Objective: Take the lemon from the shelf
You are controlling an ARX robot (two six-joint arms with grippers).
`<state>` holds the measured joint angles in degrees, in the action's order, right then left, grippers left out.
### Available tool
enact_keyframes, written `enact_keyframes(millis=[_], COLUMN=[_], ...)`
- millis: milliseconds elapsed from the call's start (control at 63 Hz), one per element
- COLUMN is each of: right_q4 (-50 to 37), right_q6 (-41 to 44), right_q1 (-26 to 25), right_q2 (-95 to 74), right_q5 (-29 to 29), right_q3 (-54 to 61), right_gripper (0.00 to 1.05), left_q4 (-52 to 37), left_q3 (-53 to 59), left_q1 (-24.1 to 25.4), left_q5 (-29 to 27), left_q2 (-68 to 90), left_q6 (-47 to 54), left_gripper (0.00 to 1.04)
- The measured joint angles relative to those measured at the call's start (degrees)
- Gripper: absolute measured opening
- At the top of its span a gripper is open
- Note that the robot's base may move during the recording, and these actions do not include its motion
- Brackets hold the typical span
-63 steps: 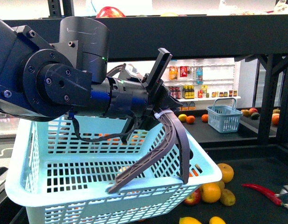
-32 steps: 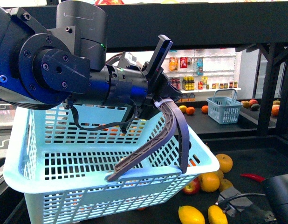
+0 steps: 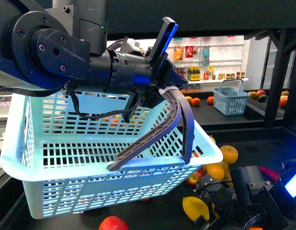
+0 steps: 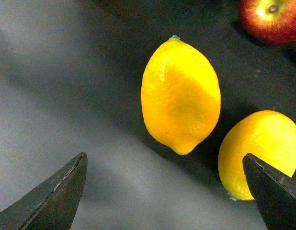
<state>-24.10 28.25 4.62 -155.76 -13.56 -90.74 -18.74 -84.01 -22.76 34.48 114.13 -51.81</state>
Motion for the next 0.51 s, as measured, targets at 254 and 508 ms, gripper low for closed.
enact_keyframes(millis=[254,508], right_q4=[4.55,7.85], right_q6=[-0.17,-0.17], right_q1=[0.57,0.68], right_q2=[-6.82,-11.78], right_q5=[0.26,0.17], right_q3=[-9.7,-17.7], right_gripper=[0.97,0.97], left_q4=[0.0,0.0], left_q3=[0.0,0.0], left_q1=[0.0,0.0], left_q5=[0.0,0.02], left_q2=[0.0,0.0], left_q6=[0.02,0.0], left_gripper=[0.08,0.08])
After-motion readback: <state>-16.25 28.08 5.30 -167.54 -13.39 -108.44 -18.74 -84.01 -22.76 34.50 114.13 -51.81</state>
